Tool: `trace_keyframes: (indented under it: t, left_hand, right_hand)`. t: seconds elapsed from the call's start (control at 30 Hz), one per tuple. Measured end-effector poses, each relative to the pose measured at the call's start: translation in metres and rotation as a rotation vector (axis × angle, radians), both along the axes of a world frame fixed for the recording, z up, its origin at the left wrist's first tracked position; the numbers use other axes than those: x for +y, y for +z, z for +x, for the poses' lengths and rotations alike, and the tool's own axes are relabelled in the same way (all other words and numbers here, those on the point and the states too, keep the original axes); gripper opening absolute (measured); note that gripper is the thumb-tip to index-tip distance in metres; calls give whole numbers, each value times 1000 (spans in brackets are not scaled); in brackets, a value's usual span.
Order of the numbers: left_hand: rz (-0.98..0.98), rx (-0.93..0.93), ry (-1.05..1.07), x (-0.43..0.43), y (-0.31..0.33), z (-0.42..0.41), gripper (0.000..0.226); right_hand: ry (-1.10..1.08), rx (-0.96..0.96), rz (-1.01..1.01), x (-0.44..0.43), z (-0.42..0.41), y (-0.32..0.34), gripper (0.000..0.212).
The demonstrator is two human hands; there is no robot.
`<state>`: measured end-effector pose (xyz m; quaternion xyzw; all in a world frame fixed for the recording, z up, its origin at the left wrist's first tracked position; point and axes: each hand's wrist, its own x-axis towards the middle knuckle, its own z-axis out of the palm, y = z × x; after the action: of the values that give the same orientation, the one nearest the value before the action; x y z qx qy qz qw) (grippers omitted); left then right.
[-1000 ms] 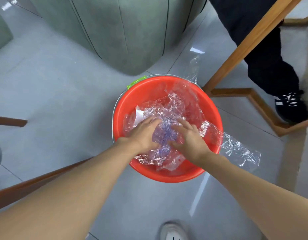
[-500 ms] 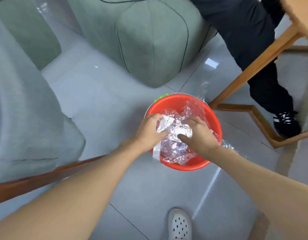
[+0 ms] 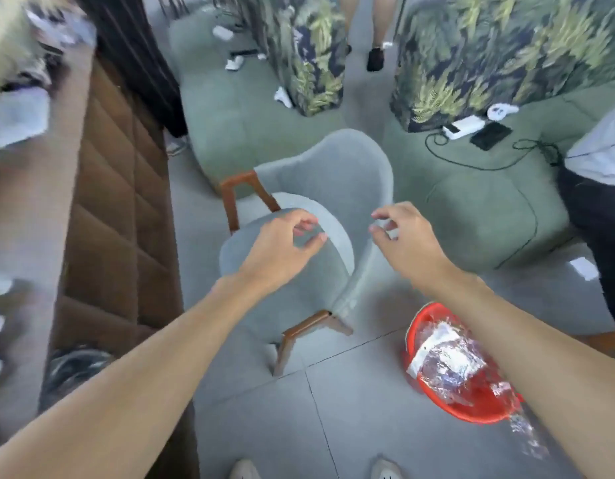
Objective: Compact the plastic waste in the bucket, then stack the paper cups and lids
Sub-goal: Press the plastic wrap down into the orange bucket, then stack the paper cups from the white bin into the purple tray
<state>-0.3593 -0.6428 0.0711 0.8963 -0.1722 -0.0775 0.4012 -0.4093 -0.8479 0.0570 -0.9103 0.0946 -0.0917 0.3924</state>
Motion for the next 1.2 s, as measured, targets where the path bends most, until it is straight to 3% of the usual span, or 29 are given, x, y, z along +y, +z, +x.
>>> trace_keyframes:
  t: [0.37, 0.57, 0.9, 1.2]
  left_hand:
    - [88, -25, 594, 353, 79, 7, 25]
    - [56, -21, 882, 491, 93, -18, 25]
    - [67, -92, 1152, 601, 98, -16, 22]
    - [67, -181, 1581, 619, 62, 31, 5]
  right_hand:
    - [609, -48, -19, 356, 135, 96, 15]
    - [891, -109, -24, 523, 163, 120, 15]
    - [1240, -134, -96, 689, 211, 125, 16]
    - [1699, -105, -42, 780, 283, 56, 19]
